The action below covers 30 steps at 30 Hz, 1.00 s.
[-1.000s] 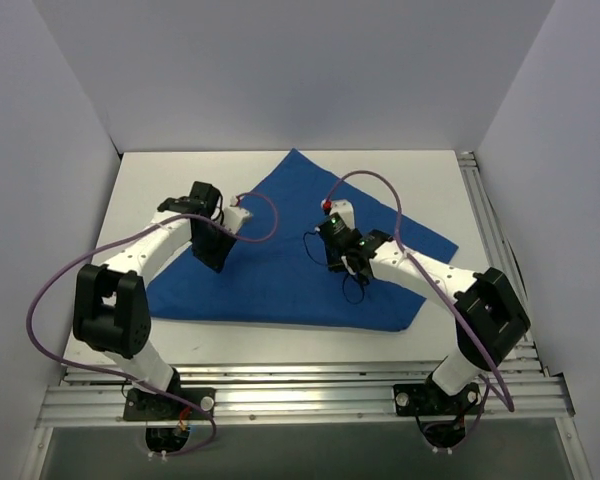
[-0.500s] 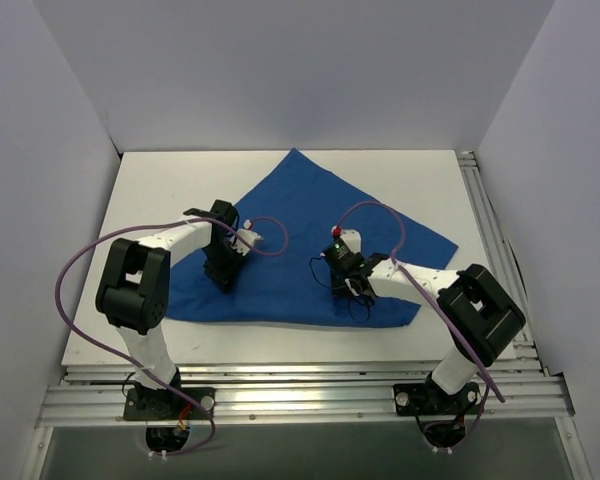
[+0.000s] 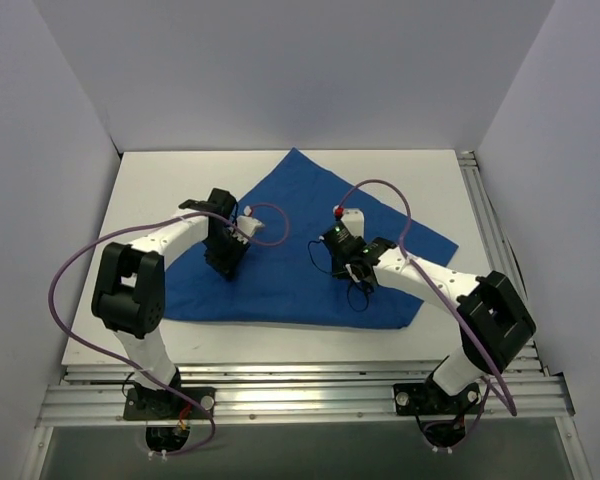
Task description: Prepare the surgical pack
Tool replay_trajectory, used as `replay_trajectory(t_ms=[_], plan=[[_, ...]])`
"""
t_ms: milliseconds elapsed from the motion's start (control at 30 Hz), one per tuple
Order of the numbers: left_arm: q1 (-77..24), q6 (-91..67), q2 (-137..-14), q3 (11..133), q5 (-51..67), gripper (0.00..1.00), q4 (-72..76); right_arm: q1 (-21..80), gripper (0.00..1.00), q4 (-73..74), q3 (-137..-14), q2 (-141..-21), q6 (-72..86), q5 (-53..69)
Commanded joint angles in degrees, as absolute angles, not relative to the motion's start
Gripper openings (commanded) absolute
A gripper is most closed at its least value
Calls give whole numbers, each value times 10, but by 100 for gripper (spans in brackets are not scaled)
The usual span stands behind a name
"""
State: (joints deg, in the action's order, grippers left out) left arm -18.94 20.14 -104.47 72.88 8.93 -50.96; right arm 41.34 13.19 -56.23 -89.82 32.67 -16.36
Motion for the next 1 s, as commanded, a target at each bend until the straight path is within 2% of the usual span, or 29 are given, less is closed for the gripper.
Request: replay_trajectory(t_ms=[0, 600, 800, 967], plan=[[-187, 198, -1007, 787, 106, 30, -508, 413, 0, 167, -593, -879, 312, -214], [-188, 172, -1143, 829, 95, 30, -440, 379, 0, 23, -569, -1022, 302, -115], [-187, 174, -1128, 796, 105, 30, -418, 379, 0, 29, -548, -1005, 309, -141], [-174, 175, -1092, 816, 105, 31, -450, 379, 0, 76, -576, -957, 293, -176]])
